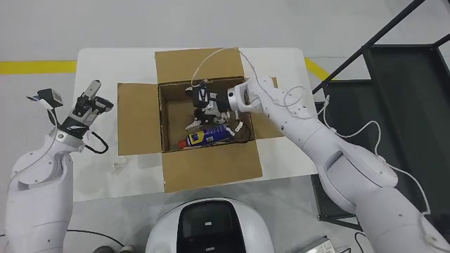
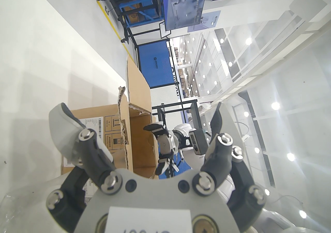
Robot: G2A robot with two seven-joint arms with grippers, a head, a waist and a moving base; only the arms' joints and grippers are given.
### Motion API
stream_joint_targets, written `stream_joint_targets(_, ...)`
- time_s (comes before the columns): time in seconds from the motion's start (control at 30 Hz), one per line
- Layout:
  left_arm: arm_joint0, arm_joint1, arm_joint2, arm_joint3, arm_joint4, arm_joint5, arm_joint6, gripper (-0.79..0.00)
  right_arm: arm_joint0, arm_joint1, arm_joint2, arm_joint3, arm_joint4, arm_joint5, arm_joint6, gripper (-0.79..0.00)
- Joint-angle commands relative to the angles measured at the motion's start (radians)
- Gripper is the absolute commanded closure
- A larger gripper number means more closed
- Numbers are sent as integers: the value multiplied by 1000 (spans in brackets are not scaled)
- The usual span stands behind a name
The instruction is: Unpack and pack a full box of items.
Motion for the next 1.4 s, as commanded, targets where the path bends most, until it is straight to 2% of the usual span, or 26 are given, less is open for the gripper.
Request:
stream_joint_targets(0.0, 0, 0, 0, 0, 0, 0, 0, -785, -42, 52, 26, -90, 104, 0, 84, -785)
stream_joint_targets(0.2, 13, 7, -3, -10, 27, 26, -17, -785, -190, 209, 157, -377, 433, 0, 353, -785)
stream_joint_targets(0.37, 3, 14, 4, 21, 74, 34, -33, -785, -344, 330, 350, -576, 650, 0, 557, -785)
stream_joint_targets(0.5, -16, 10, 43, 45, -50, 66, -131, -785, -478, 404, 527, -674, 732, 1, 676, -785)
stream_joint_targets(0.6, -29, 9, 63, 51, -112, 82, -173, -785, -580, 440, 637, -723, 777, 14, 711, -785)
stream_joint_targets(0.67, -37, 7, 76, 44, -148, 92, -186, -785, -640, 457, 700, -753, 788, 24, 721, -785)
stream_joint_targets(0.87, -49, 6, 103, -23, -223, 113, -224, -785, -640, 457, 700, -753, 788, 24, 721, -785)
stream_joint_targets(1.03, -80, 1, 176, -72, -200, 140, -226, -785, -640, 457, 700, -753, 788, 24, 721, -785)
stream_joint_targets(1.37, -187, -24, 370, 9, -102, 172, -129, -785, -640, 457, 700, -753, 788, 24, 721, -785)
